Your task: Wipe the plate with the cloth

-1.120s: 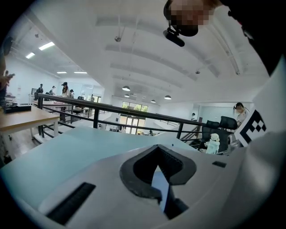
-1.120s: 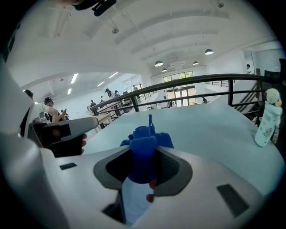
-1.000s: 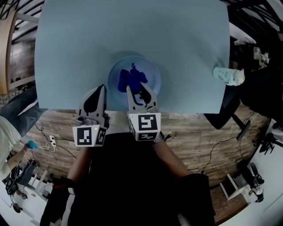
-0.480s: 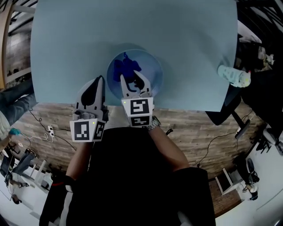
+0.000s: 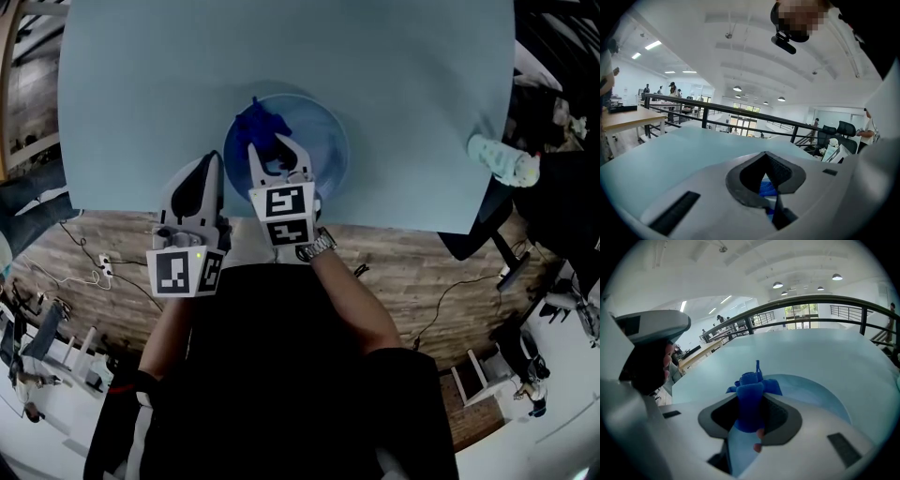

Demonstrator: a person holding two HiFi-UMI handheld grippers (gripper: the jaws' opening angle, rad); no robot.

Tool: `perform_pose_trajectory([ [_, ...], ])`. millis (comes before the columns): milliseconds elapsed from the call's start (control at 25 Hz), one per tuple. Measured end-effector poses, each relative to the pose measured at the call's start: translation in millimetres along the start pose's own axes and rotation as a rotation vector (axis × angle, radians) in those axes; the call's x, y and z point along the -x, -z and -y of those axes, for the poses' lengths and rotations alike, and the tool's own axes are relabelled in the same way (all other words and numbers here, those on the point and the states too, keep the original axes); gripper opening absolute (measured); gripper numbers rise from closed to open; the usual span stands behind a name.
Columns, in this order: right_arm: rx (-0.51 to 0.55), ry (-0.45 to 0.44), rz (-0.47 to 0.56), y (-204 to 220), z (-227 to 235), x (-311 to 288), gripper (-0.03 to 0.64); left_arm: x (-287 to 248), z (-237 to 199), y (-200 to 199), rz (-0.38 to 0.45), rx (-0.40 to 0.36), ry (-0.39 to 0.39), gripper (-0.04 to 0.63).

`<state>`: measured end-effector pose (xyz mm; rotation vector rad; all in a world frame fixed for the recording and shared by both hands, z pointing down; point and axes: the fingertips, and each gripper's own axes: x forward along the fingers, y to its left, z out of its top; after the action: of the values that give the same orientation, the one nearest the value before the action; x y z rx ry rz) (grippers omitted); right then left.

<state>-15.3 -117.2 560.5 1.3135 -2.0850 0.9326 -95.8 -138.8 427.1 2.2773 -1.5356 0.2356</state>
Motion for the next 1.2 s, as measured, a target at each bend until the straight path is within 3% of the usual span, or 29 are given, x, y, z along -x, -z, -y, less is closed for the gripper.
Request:
perform_pose_trajectory([
  [360,-0.017,-0.003,-0.027,3.3,2.6,-16.0,0.118,3.5,-5.7,4.1,-0.006,0.006,-0.020,0.002],
  [1200,-0.120,0.107,-0.016,3.1,47.4,-13.3,0.118,5.7,2.6,8.4,-0.011,0.005,-0.018,0.002],
])
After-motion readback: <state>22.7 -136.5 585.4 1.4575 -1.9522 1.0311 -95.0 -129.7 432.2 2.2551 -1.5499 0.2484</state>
